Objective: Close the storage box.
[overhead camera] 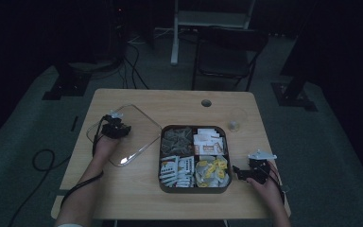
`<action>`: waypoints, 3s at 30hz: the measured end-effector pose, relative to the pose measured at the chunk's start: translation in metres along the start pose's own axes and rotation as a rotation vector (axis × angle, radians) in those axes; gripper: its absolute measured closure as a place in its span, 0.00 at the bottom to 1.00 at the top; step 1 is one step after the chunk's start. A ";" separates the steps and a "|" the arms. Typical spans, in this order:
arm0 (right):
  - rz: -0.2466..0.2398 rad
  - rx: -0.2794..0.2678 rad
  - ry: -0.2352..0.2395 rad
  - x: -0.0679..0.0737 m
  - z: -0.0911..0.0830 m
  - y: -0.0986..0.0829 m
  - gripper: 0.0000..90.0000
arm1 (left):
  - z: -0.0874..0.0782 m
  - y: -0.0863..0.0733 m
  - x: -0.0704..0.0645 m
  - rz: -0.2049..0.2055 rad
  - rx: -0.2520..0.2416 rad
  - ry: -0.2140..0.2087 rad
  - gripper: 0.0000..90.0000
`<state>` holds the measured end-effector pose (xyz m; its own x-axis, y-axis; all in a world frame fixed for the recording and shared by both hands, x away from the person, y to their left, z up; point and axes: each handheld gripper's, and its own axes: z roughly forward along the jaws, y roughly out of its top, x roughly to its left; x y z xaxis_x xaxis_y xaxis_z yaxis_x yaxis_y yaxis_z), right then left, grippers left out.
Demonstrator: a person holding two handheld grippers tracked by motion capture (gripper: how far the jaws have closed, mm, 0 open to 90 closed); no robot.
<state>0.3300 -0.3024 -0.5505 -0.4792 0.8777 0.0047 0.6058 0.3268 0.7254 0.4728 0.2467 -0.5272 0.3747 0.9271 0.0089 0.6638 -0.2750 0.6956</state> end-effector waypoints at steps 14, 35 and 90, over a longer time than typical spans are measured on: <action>0.000 0.000 0.000 0.000 0.000 0.000 0.14 | -0.019 0.003 0.007 -0.033 -0.005 -0.008 0.66; 0.001 0.000 0.000 0.000 0.000 0.000 0.14 | -0.071 0.041 -0.018 0.054 -0.096 -0.103 0.66; 0.000 0.000 0.000 0.000 0.000 0.000 0.14 | -0.072 0.060 -0.196 0.444 -0.100 -0.543 0.66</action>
<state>0.3300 -0.3024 -0.5505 -0.4792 0.8777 0.0044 0.6054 0.3269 0.7256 0.3929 0.0671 -0.4353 0.8832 0.4677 -0.0344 0.3207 -0.5488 0.7720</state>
